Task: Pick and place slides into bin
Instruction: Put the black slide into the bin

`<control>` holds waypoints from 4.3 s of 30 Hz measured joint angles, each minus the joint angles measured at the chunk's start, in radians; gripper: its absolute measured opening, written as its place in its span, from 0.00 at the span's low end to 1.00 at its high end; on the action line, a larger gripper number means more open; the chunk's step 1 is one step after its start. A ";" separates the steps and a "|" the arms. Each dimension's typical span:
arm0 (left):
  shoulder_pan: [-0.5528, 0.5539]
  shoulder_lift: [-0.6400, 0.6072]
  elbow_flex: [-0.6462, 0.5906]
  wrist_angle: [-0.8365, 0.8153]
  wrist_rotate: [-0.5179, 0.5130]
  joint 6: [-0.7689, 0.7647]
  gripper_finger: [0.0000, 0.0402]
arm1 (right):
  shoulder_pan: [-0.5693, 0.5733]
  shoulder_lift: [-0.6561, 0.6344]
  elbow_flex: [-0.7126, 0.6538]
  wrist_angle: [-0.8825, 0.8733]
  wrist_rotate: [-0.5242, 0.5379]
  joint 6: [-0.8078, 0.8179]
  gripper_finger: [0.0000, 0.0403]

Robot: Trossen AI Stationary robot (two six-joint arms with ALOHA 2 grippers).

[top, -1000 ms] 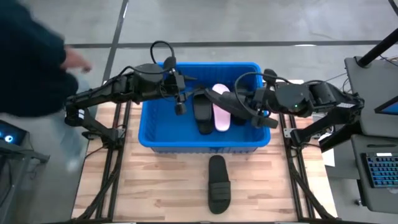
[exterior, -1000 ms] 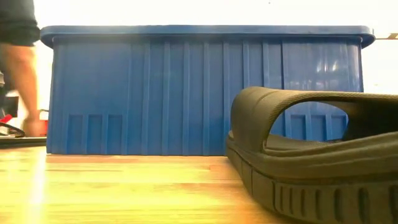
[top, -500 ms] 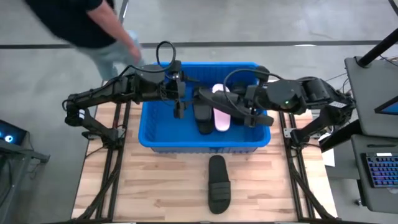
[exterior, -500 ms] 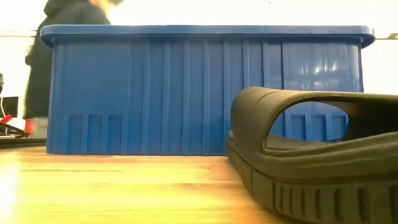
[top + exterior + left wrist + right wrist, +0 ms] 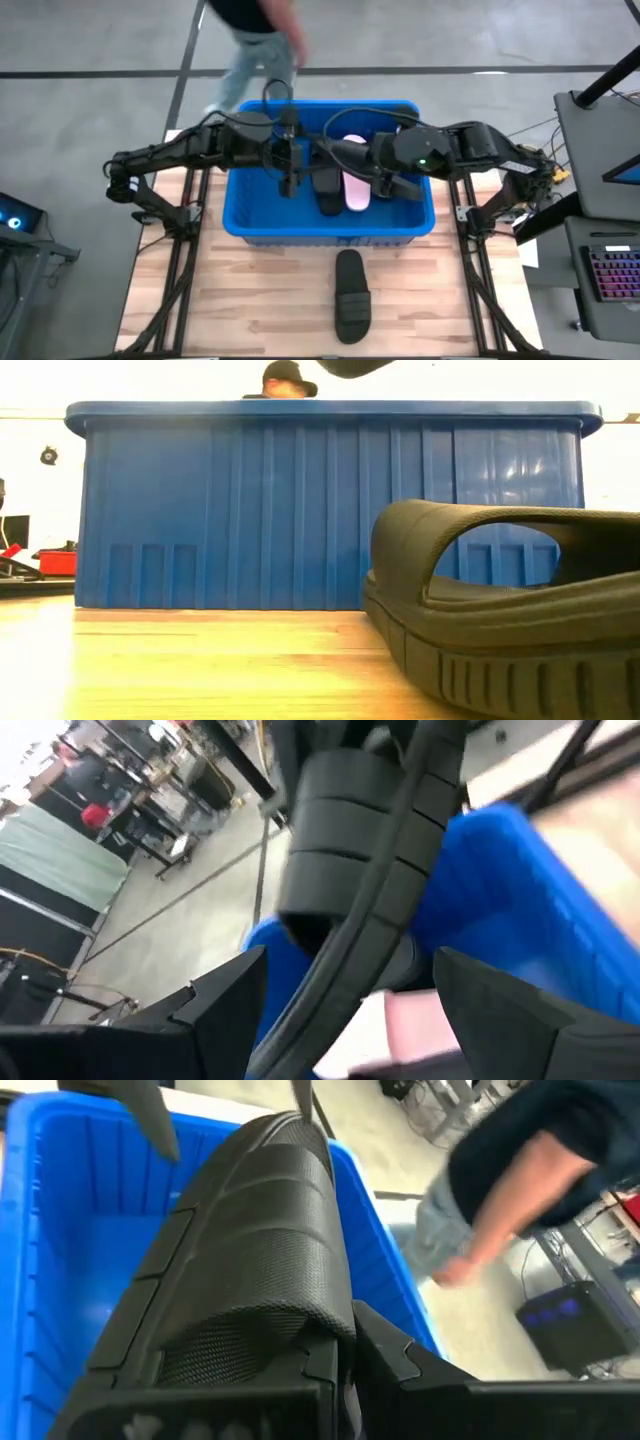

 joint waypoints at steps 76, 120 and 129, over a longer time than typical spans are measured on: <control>0.077 -0.107 -0.003 0.066 -0.019 0.196 0.09 | 0.028 -0.185 0.210 0.040 -0.391 -0.295 0.55; 0.081 -0.175 0.001 0.058 -0.048 -0.145 0.70 | 0.026 -0.019 0.209 0.169 -0.249 -0.529 0.15; 0.103 -0.202 0.012 -0.017 -0.052 -0.390 0.70 | 0.026 0.107 0.209 0.062 -0.103 -0.574 0.15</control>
